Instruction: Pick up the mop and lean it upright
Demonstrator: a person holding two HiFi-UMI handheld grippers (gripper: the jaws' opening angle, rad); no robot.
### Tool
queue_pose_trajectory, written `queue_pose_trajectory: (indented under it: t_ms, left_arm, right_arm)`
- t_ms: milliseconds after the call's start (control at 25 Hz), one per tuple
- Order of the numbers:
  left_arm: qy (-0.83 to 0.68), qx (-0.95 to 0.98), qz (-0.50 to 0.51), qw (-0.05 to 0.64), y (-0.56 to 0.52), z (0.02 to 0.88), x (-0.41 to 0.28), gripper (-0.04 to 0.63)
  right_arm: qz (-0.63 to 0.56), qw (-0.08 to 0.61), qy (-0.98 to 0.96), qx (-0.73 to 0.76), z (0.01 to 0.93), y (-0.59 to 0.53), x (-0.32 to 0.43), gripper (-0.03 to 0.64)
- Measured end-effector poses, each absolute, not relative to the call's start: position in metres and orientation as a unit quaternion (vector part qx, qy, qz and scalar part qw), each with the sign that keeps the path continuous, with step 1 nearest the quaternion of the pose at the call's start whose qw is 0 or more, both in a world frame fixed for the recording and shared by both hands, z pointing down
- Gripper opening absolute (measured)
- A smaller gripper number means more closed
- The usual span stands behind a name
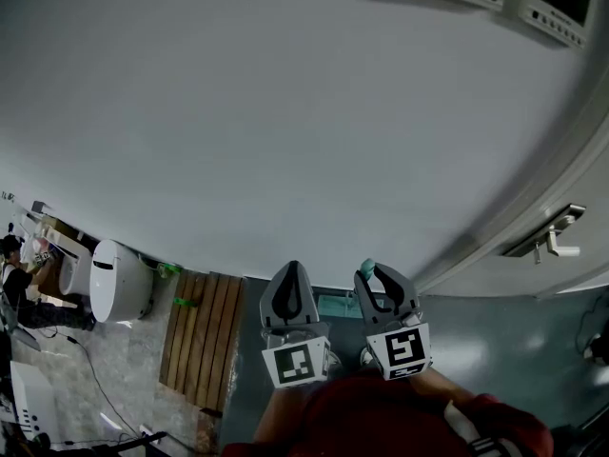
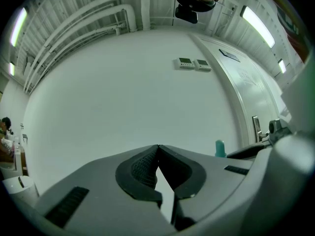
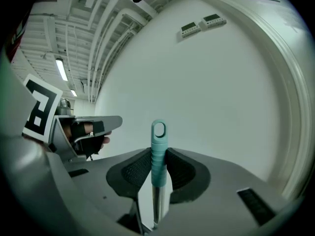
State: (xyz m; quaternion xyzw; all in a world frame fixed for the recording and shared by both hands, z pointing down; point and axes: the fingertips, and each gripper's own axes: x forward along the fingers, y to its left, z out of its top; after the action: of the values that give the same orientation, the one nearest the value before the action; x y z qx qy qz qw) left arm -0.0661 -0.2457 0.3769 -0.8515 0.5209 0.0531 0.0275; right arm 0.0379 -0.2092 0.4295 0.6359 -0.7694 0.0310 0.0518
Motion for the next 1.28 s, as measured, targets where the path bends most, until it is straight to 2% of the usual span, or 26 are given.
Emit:
queue_pose_trajectory:
  t_ms: [320, 520, 1280]
  left_arm:
    - [0.526, -0.848, 0.044, 0.05, -0.249, 0.376, -0.068, 0.012]
    - [0.527, -0.847, 0.049, 0.036, -0.249, 0.378, -0.07, 0.012]
    - [0.533, -0.845, 0.037, 0.038, -0.247, 0.384, -0.075, 0.013]
  right_arm:
    - [0.062, 0.081, -0.757, 0.645, 0.482, -0.218, 0.041, 0.109]
    - [0.082, 0.098, -0.752, 0.646, 0.509, -0.213, 0.04, 0.107]
    - [0.043, 0.097, -0.744, 0.659, 0.512, -0.241, 0.036, 0.109]
